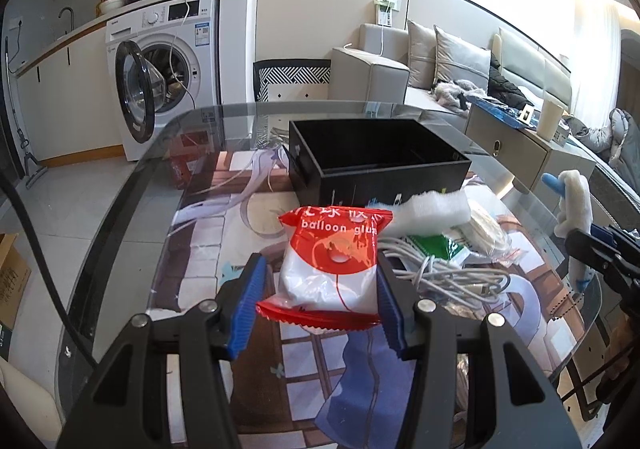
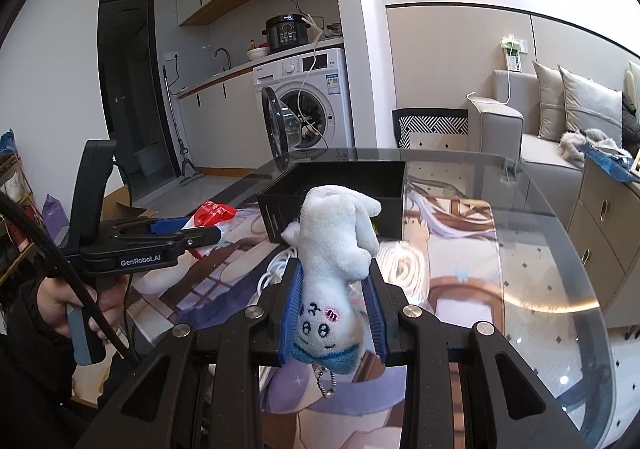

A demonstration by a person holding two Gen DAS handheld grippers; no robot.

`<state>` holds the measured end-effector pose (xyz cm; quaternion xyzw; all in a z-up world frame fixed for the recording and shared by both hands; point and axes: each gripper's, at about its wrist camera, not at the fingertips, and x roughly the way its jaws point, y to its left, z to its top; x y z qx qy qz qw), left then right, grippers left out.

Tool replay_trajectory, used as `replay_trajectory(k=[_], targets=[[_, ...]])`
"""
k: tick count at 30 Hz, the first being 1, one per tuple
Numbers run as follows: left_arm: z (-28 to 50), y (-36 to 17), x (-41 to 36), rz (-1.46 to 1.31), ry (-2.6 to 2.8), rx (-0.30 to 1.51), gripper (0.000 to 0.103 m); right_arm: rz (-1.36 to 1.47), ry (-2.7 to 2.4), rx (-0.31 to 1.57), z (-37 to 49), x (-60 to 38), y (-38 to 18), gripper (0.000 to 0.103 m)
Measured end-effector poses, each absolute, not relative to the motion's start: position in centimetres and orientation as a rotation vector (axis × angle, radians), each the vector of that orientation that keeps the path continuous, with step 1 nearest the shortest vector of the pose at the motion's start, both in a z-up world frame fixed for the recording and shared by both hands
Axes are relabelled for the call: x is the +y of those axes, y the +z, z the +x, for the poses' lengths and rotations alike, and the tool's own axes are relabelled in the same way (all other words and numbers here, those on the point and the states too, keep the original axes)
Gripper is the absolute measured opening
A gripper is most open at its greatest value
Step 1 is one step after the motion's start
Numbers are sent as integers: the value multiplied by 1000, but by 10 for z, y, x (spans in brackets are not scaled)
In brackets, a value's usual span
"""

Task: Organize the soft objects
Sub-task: 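Lift and carry the plush and red packet over the black box with both tools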

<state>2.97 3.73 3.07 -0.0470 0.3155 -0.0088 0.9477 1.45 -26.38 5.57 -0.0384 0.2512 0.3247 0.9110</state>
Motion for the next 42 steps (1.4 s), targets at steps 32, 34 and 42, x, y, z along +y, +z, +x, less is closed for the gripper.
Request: replay_trajectory(k=[32, 34, 42], targets=[[99, 75, 36, -124, -54, 573, 52, -121, 664, 544, 106, -229, 94, 30], [106, 75, 34, -124, -53, 580, 52, -122, 669, 547, 113, -225, 94, 30], [129, 75, 32, -119, -44, 585, 52, -134, 681, 548, 140, -211, 94, 30]])
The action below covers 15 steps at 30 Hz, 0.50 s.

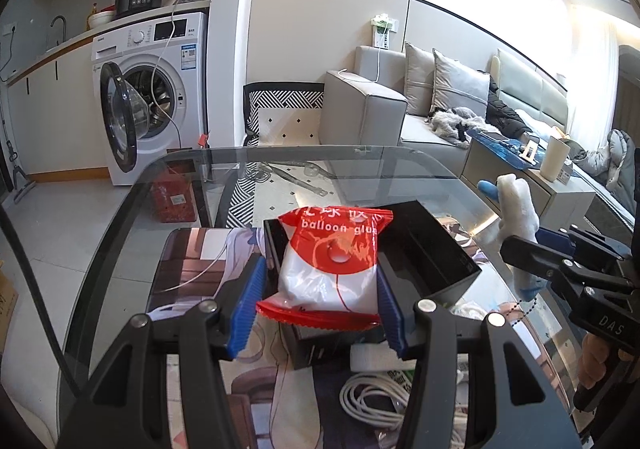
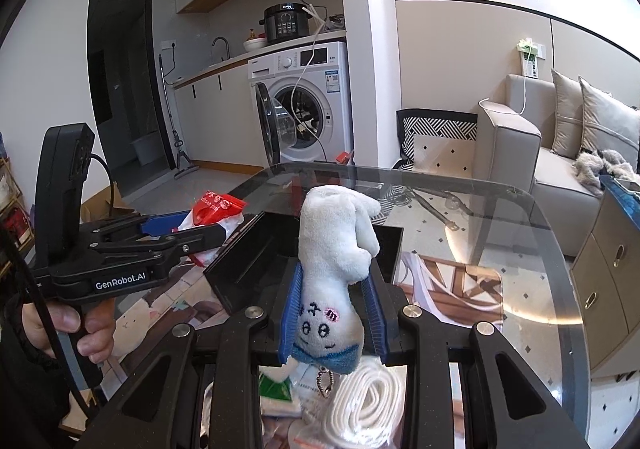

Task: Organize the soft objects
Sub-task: 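Lift and carry the plush and red packet over the black box with both tools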

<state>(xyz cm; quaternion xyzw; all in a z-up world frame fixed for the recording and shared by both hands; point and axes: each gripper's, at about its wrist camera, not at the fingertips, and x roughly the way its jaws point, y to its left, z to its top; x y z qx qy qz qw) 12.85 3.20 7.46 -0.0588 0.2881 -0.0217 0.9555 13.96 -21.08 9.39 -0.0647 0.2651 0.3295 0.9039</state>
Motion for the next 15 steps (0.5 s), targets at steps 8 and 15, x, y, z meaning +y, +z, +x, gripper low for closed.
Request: replay_trajectory(k=[8, 15], targets=[[148, 71, 28, -114, -40, 593, 52, -150, 684, 564, 164, -197, 90, 30], [163, 64, 23, -99, -42, 610, 52, -164, 691, 564, 178, -188, 85, 30]])
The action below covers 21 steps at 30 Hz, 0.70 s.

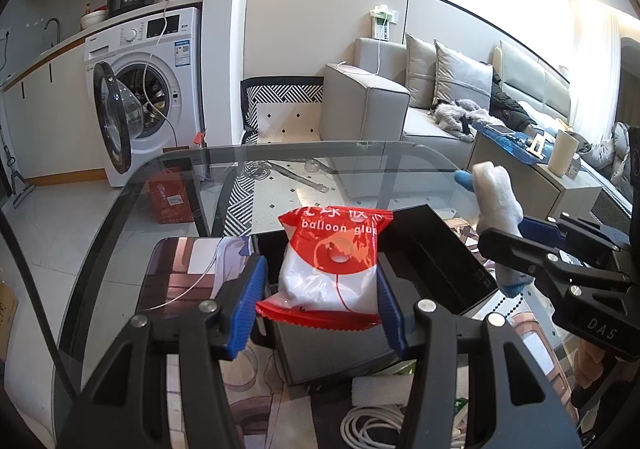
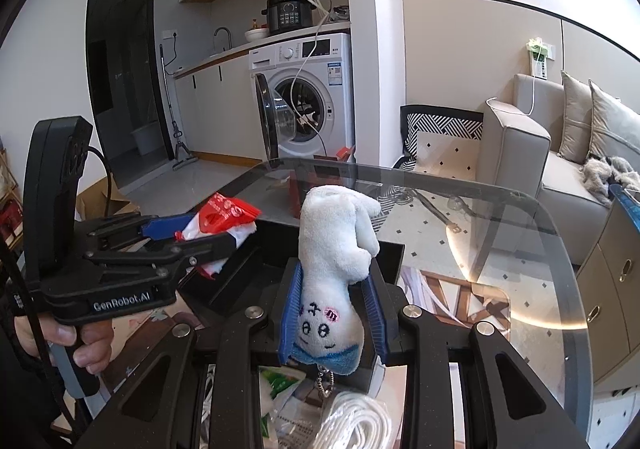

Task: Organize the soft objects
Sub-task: 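Lift and carry the plush and red packet over the black box with both tools, then lower both items into the black box and open both tools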

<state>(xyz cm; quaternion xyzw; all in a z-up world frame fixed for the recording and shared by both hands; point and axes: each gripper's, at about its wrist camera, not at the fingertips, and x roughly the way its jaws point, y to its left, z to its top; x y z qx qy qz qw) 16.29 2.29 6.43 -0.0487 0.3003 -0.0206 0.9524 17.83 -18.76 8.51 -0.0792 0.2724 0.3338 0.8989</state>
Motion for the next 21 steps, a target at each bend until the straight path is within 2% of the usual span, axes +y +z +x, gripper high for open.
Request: replay_trajectory(k=[21], targets=[[195, 35, 11, -39, -58, 677, 52, -284, 661, 607, 212, -150, 48, 30]])
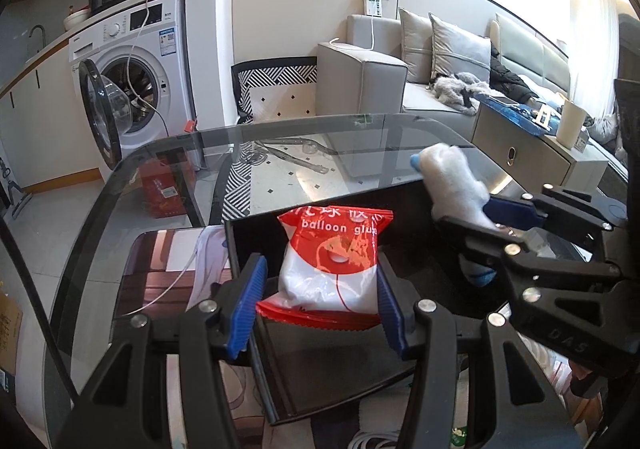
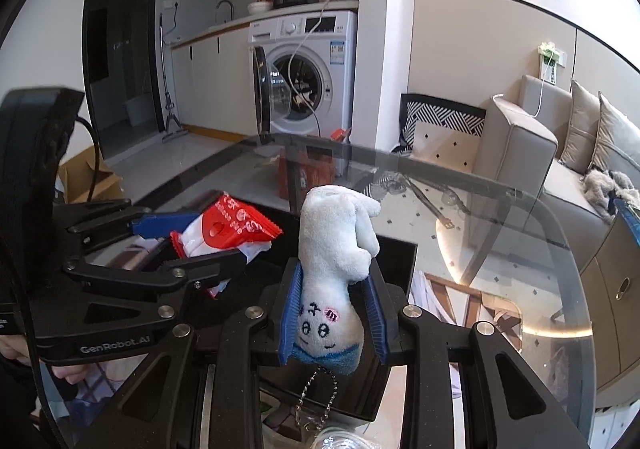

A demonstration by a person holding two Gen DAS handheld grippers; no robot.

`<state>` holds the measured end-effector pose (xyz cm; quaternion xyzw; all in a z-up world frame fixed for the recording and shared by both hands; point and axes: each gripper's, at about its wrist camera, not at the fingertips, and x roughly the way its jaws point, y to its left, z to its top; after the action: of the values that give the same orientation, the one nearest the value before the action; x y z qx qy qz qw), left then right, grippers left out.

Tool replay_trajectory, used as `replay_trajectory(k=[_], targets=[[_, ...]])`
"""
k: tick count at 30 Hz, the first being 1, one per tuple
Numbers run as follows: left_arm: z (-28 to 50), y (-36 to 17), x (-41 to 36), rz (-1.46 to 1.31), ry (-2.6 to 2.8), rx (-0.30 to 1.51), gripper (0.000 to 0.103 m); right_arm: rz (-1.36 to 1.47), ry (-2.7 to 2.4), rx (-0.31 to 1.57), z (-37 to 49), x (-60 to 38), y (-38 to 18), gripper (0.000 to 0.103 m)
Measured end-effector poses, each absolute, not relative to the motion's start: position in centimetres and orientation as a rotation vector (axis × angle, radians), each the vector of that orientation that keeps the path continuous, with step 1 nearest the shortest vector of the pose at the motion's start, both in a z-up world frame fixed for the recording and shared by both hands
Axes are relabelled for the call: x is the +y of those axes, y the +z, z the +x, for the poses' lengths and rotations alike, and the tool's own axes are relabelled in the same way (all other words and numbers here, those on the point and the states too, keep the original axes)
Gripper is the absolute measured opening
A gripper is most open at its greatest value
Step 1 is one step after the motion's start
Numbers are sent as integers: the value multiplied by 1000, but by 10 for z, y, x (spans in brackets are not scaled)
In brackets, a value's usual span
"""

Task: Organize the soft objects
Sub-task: 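Lower both items into the black box and open both tools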

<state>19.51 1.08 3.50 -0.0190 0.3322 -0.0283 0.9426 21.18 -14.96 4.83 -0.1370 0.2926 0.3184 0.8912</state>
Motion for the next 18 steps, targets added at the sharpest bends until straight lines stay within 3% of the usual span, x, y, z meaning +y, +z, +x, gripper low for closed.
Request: replay_trajectory(k=[18], targets=[[187, 33, -2, 53, -82, 687, 52, -316, 645, 709, 213, -153, 40, 30]])
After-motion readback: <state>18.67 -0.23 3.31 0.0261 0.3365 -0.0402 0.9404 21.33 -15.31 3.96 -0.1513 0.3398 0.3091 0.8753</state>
